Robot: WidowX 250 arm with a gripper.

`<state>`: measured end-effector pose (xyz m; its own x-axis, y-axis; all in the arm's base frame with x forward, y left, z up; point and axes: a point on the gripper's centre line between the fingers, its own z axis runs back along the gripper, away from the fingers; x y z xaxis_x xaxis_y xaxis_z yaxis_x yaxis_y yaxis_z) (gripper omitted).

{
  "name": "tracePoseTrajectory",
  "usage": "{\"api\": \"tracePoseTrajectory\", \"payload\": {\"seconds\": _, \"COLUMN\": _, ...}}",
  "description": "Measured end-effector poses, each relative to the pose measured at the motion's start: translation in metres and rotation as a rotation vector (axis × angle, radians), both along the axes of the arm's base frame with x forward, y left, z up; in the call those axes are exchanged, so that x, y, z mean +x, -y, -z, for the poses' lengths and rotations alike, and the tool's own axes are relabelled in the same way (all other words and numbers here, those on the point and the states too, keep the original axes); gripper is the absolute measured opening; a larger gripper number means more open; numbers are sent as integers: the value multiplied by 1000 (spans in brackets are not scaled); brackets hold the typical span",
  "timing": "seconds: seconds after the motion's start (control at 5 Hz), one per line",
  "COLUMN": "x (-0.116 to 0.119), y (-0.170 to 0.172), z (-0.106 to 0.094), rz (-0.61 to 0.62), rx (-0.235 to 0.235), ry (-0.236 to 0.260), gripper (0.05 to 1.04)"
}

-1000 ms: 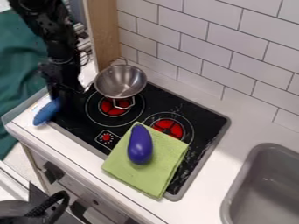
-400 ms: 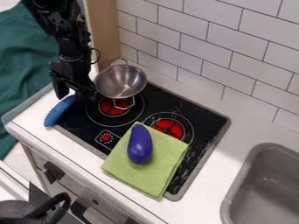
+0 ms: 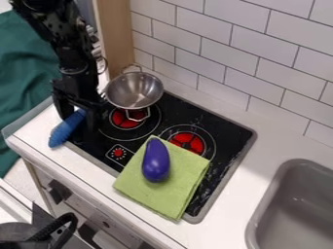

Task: Take the blue fork and put it to the left of the left burner

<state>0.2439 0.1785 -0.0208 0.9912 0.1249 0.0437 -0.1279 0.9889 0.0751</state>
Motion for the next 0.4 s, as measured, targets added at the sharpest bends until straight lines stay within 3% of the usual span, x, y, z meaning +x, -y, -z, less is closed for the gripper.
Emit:
{"api": "tracePoseTrajectory", "payload": {"seconds": 0.2, "x": -8, "y": 5, "z": -25, "rz": -19, "rx": 28, "ry": 32, "gripper": 1001}}
{"api": "tracePoseTrajectory", "payload": {"seconds": 0.4, "x": -10, "y": 17, "z": -30, "rz": -5, "rx": 28, "ry": 32, "gripper": 1001}}
